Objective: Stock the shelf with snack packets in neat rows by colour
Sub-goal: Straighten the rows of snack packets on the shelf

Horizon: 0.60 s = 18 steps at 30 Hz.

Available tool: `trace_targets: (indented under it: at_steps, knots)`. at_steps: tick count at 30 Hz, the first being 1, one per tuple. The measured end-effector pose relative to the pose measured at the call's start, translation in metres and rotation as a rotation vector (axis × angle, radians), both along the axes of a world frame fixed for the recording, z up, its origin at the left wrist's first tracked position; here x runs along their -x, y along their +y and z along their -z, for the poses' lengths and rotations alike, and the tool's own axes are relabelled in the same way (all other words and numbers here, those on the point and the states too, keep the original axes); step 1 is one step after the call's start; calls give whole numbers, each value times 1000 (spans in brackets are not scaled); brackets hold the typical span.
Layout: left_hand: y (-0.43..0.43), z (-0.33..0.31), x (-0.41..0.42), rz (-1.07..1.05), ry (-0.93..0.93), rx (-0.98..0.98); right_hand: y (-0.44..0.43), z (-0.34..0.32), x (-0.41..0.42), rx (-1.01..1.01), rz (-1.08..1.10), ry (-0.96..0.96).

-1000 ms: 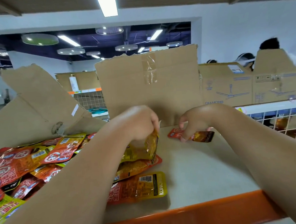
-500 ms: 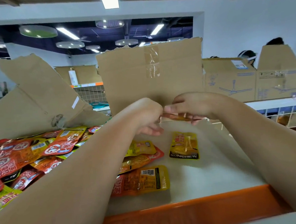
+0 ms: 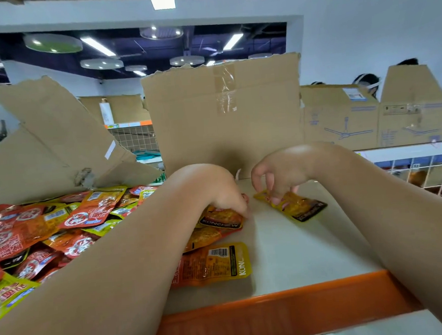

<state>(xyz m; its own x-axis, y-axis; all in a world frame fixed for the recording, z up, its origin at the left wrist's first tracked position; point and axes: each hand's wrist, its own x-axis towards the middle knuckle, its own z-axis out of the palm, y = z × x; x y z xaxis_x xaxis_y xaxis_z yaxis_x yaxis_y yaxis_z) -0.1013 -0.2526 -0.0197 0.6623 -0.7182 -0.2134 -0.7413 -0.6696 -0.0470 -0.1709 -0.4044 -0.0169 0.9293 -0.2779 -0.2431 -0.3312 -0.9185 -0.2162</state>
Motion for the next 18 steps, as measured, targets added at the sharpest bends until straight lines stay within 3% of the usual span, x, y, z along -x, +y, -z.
trace_targets:
  at_steps: [4, 11, 14, 18]
  knots:
    - [1, -3, 0, 36, -50, 0, -1, 0, 3, 159, 100, 29]
    - [-2, -3, -4, 81, -107, 28, 2, -5, 5, 115, 141, 116]
    - [-5, -2, -2, 113, -132, 112, -3, -13, 11, 152, 136, 29]
    - [-11, -5, 9, 116, -135, 356, -20, -32, 37, 178, 162, -235]
